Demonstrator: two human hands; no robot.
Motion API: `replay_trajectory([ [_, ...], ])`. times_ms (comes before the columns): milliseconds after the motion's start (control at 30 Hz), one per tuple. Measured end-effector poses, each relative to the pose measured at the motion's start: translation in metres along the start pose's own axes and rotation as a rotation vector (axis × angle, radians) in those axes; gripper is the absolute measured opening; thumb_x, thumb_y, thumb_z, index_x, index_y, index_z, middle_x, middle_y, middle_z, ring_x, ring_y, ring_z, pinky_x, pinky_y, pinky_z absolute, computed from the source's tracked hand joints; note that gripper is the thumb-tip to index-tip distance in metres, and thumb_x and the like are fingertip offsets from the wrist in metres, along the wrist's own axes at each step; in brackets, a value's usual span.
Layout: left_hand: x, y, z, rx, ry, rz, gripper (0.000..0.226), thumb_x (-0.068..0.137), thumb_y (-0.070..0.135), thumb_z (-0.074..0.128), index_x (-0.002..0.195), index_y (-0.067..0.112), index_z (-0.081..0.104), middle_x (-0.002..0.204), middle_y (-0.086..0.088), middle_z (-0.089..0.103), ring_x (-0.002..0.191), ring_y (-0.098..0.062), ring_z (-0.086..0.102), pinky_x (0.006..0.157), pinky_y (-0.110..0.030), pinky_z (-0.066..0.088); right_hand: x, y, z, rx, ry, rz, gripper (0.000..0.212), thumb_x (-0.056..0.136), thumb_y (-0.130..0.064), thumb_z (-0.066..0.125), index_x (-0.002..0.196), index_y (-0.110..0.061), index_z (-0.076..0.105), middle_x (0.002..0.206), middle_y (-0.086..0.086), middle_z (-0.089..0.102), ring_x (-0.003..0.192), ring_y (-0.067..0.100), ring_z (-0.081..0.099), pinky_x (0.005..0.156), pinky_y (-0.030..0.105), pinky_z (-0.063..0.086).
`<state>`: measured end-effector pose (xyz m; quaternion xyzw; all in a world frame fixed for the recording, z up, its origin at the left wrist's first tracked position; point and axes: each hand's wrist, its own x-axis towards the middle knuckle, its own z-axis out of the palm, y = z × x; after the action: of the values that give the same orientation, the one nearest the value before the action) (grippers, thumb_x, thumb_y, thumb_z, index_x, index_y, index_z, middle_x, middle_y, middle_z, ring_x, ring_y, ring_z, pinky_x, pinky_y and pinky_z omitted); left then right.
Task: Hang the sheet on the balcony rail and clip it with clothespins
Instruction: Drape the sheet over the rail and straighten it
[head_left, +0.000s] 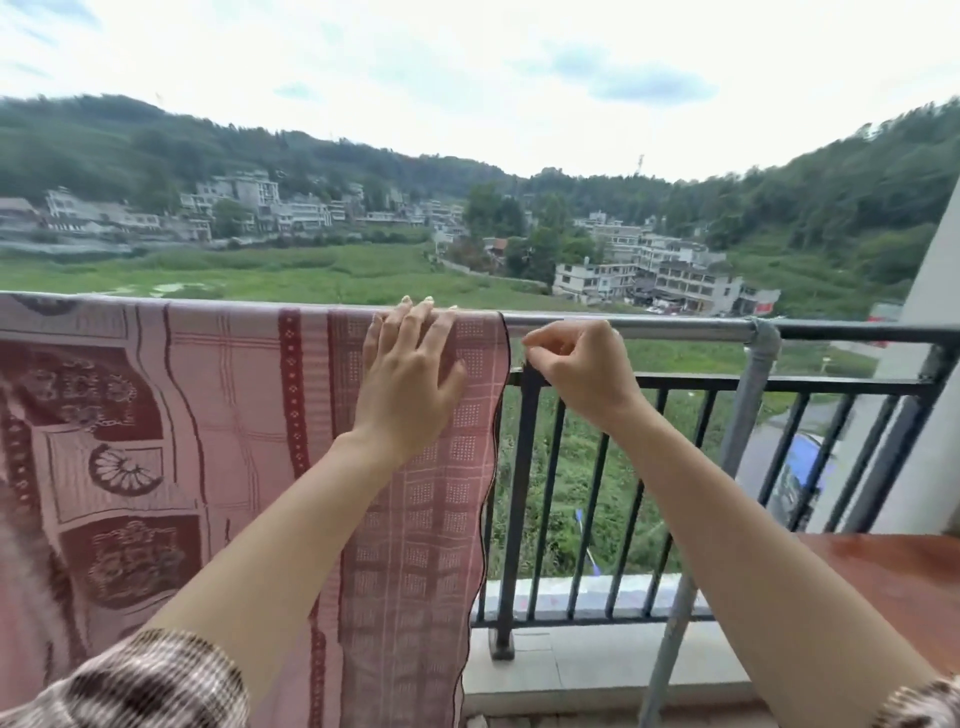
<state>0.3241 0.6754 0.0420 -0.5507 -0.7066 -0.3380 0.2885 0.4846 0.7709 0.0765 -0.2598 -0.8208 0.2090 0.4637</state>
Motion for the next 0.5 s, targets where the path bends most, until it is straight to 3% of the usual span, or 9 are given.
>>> replay_trajectory([
  [100, -0.003, 0.013, 0.008, -0.028, 0.002, -0.006, 0.066, 0.085, 0.05, 0.054, 0.139, 0.017, 0.036, 0.149, -0.011, 0.029, 0.142, -0.026, 0.018, 0.118, -0.046, 0.01, 0.029, -0.005, -0.011, -0.189, 0.017, -0.169, 0.03, 0.078, 0.004, 0.061, 0.103, -0.011, 0.071, 0.088, -0.004, 0.063, 0.075, 0.004, 0.056, 0.07, 0.008, 0.045],
  [167, -0.004, 0.026, 0.017, -0.029, 0.001, -0.039, 0.075, 0.077, 0.057, 0.06, 0.133, 0.015, 0.032, 0.148, -0.013, 0.025, 0.142, -0.028, 0.016, 0.116, -0.052, 0.014, 0.051, -0.01, -0.016, -0.245, -0.177, -0.158, 0.044, 0.077, 0.004, 0.06, 0.116, -0.014, 0.067, 0.113, -0.002, 0.065, 0.105, 0.01, 0.058, 0.097, 0.021, 0.044],
  [200, -0.004, 0.033, 0.022, -0.014, -0.003, -0.076, 0.079, 0.074, 0.059, 0.062, 0.13, 0.015, 0.028, 0.149, -0.013, 0.021, 0.142, -0.029, 0.013, 0.116, -0.053, 0.014, 0.06, -0.013, -0.018, -0.231, -0.327, -0.105, 0.048, 0.078, 0.004, 0.058, 0.121, -0.016, 0.064, 0.122, -0.003, 0.063, 0.115, 0.01, 0.055, 0.104, 0.025, 0.039],
  [267, -0.002, 0.044, 0.031, 0.068, -0.014, -0.158, 0.081, 0.07, 0.064, 0.063, 0.123, 0.017, 0.023, 0.15, -0.015, 0.014, 0.143, -0.032, 0.007, 0.116, -0.053, 0.011, 0.073, -0.018, -0.022, -0.161, -0.601, 0.012, 0.049, 0.082, 0.004, 0.056, 0.126, -0.017, 0.061, 0.126, -0.004, 0.062, 0.118, 0.01, 0.054, 0.105, 0.027, 0.039],
  [333, 0.004, 0.052, 0.038, 0.154, -0.033, -0.233, 0.078, 0.071, 0.064, 0.062, 0.119, 0.014, 0.026, 0.15, -0.017, 0.012, 0.143, -0.035, 0.006, 0.115, -0.053, 0.017, 0.085, -0.016, -0.027, -0.106, -0.713, 0.043, 0.043, 0.085, 0.002, 0.054, 0.122, -0.016, 0.065, 0.121, -0.005, 0.065, 0.113, 0.012, 0.058, 0.103, 0.029, 0.041],
  [400, 0.008, 0.058, 0.039, 0.201, -0.011, -0.278, 0.069, 0.076, 0.056, 0.063, 0.117, 0.008, 0.035, 0.147, -0.02, 0.021, 0.141, -0.037, 0.015, 0.108, -0.054, 0.029, 0.096, -0.01, -0.031, -0.061, -0.78, 0.03, 0.038, 0.086, 0.002, 0.052, 0.115, -0.018, 0.069, 0.115, -0.006, 0.068, 0.11, 0.014, 0.059, 0.1, 0.031, 0.043],
  [500, 0.011, 0.055, 0.044, 0.164, 0.136, -0.211, 0.041, 0.086, 0.033, 0.061, 0.109, 0.001, 0.051, 0.134, -0.02, 0.045, 0.133, -0.037, 0.034, 0.104, -0.05, 0.039, 0.108, 0.0, -0.033, -0.027, -0.872, -0.013, 0.038, 0.086, 0.002, 0.054, 0.113, -0.02, 0.07, 0.112, -0.005, 0.069, 0.104, 0.012, 0.06, 0.096, 0.031, 0.044],
])
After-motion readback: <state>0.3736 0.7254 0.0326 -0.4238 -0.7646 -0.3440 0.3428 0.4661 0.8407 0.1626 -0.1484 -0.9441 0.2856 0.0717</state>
